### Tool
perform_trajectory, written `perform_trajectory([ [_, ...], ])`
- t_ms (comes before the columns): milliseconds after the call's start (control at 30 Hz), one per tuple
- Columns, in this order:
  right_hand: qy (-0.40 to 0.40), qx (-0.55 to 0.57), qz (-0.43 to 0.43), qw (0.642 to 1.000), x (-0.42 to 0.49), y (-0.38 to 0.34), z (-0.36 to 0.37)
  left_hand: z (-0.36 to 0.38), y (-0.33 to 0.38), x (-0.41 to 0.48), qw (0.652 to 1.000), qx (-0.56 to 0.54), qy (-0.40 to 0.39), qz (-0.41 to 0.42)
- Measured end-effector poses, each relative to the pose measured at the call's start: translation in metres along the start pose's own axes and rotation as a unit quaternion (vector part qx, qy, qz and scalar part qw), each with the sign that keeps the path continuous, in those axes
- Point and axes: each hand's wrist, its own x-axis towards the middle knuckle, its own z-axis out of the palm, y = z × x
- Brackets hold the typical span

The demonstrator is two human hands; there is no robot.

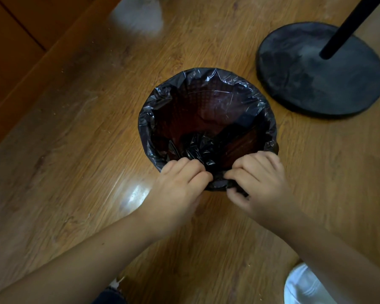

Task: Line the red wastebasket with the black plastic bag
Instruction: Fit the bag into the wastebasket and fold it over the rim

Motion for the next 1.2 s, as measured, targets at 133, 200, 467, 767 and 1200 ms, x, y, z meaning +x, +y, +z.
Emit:
perform_trajectory([
  [133,-0.01,-0.012,0.023,1.0,-0.002,0.016,-0.007,-0.001,-0.011,-0.006,1.0,-0.005,0.026,-0.011],
  [200,-0.011,-0.018,0.031,0.999,-0.003,0.019,-0.008,-0.003,-0.02,-0.008,0.999,-0.005,0.031,-0.021],
  [467,-0.023,0.016,0.054,0.998,0.004,0.005,-0.001,-0.006,-0.022,-0.009,0.998,-0.03,0.02,-0.042],
  [767,-0.082,0.019,0.062,0.994,0.006,0.002,-0.005,-0.005,-0.004,0.002,0.997,-0.066,-0.026,-0.015],
  [1200,-0.066,0.058,-0.016,0.996,0.005,0.008,-0.004,-0.01,-0.014,0.005,0.995,-0.056,-0.088,-0.005],
])
